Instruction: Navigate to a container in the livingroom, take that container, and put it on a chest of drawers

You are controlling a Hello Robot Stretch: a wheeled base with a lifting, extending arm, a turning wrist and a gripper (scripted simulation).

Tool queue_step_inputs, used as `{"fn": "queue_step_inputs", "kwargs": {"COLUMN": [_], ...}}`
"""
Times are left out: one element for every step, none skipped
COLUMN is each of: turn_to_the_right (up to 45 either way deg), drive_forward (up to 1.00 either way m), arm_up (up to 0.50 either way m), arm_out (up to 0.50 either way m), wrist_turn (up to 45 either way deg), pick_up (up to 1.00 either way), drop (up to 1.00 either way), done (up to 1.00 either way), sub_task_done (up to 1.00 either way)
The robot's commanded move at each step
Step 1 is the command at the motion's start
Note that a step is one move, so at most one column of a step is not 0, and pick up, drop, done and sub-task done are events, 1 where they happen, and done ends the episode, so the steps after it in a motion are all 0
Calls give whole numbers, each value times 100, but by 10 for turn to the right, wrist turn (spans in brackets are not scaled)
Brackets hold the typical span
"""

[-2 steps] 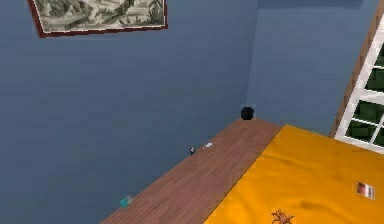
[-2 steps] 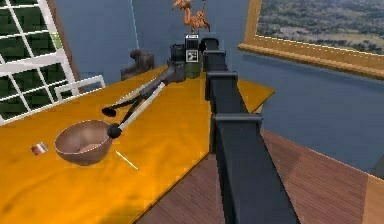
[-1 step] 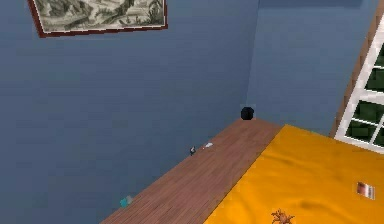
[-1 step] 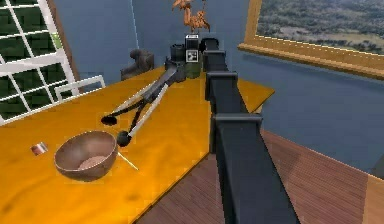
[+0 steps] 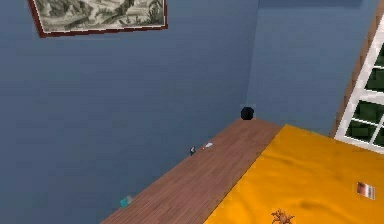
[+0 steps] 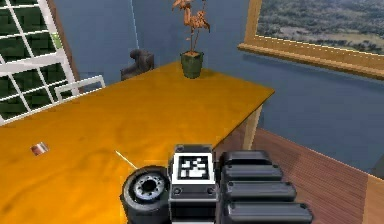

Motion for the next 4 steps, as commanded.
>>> {"fn": "queue_step_inputs", "kwargs": {"turn_to_the_right": [-450, -450, -420, 0], "drive_forward": [0, 0, 0, 25], "arm_up": [0, 0, 0, 0], "arm_out": [0, 0, 0, 0], "wrist_turn": [0, 0, 0, 0], "pick_up": [0, 0, 0, 0], "drop": [0, 0, 0, 0], "done": [0, 0, 0, 0], "sub_task_done": [0, 0, 0, 0]}}
